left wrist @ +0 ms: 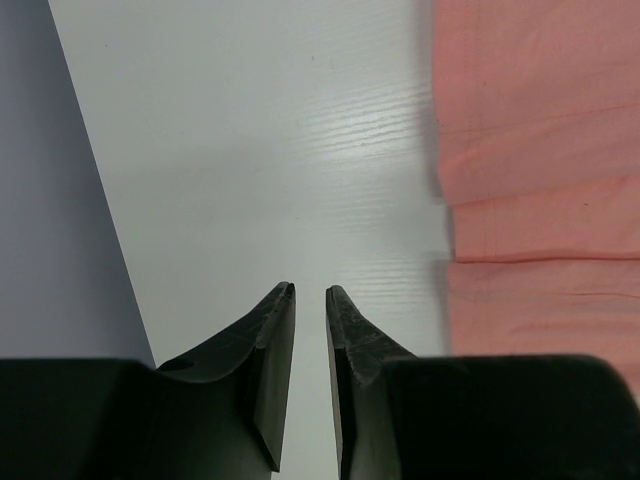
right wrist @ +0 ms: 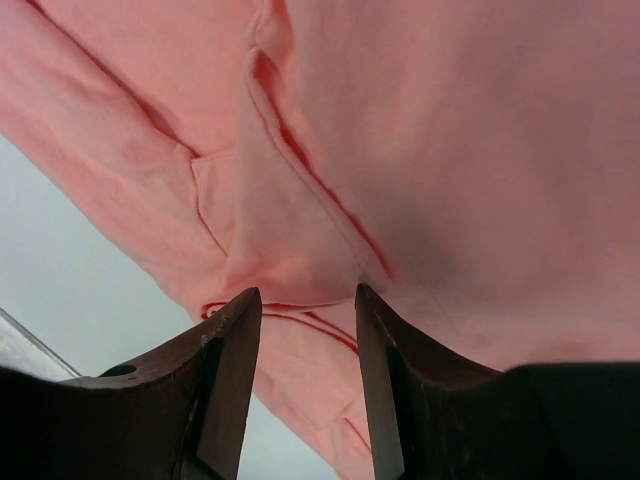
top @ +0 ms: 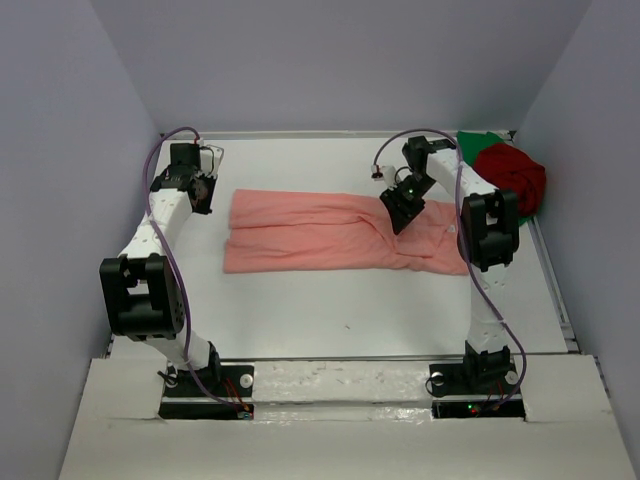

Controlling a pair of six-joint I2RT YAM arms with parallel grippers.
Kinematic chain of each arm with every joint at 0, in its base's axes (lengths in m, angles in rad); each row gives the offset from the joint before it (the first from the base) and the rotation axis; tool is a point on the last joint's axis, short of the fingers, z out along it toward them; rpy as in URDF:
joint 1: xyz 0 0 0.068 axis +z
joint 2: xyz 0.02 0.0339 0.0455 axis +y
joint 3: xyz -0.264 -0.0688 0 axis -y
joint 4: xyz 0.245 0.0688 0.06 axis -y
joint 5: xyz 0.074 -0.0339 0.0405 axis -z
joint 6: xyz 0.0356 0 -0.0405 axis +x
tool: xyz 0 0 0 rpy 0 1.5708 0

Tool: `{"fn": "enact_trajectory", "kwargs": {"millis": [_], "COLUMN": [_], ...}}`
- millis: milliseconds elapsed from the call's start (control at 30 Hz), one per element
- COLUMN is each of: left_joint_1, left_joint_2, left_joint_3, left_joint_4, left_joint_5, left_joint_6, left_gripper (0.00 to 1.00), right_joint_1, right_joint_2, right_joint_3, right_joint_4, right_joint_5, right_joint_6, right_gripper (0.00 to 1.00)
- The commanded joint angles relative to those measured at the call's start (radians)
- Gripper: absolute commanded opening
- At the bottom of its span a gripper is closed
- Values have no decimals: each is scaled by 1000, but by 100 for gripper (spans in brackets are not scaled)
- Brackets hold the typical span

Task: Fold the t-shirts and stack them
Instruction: Fold the other side of the tshirt into a rectangle

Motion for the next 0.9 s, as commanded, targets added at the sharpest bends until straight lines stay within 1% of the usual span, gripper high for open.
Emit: {"fn": "enact_trajectory", "kwargs": {"millis": [0,267,400,567,767,867], "left_joint_1": [-2,-4,-4,-4,-2,-2], "left_joint_2": [-36,-35,-37,-40,-42,-37], "left_joint_3": [-4,-6,-9,-13,-12,-7], "left_joint_4": [-1,-1,1,-1,-1,-4], "left_joint_5": [-5,-7,3,7,10,10], "left_joint_6": [11,11,9,11,12,11], "left_gripper": [32,32,32,32,32,32], "right_joint_1": [5,5,5,5,5,5], "right_joint_2": [-1,5,8,26,23,16], "right_joint_3": [48,9,0,-3,-12,-23], "right_joint_4": [57,104,141,141,119,116], "right_joint_5": [45,116,120,106,90,99], "right_joint_6": [26,31,46,46,36,31], "right_gripper": [49,49,49,48,36,21]}}
